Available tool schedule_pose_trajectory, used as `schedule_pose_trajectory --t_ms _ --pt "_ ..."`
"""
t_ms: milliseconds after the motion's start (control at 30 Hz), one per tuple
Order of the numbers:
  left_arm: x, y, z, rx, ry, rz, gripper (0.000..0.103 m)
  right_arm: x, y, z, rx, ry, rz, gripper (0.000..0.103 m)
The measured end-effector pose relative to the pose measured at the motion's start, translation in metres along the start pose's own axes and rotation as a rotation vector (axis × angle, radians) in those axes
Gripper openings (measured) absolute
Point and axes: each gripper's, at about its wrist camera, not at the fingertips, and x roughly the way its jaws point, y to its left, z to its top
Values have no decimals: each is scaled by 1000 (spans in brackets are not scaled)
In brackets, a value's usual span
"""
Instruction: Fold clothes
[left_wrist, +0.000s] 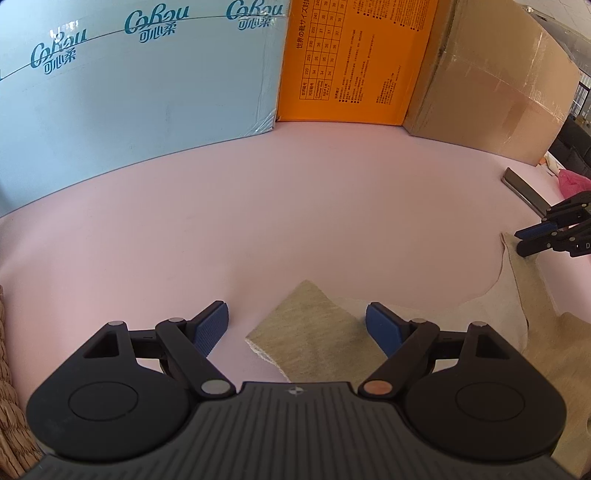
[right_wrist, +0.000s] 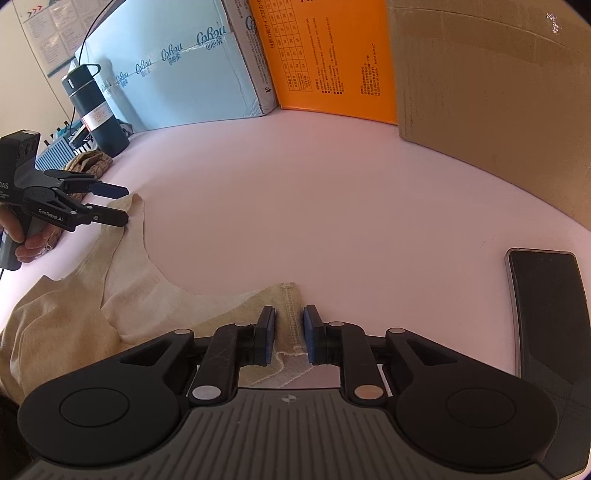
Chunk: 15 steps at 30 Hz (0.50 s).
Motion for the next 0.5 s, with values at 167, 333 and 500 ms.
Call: schedule_pose_trajectory --t_ms 167,333,500 --pt "6 -14 -4 100 2 44 81 1 -1 -1 -29 -12 11 16" --pt "3 -20 -7 106 -35 50 43 -1 7 -3 -44 -18 -13 15" --pt "-5 -34 -7 138 -35 57 5 -3 20 -5 -82 -26 -43 7"
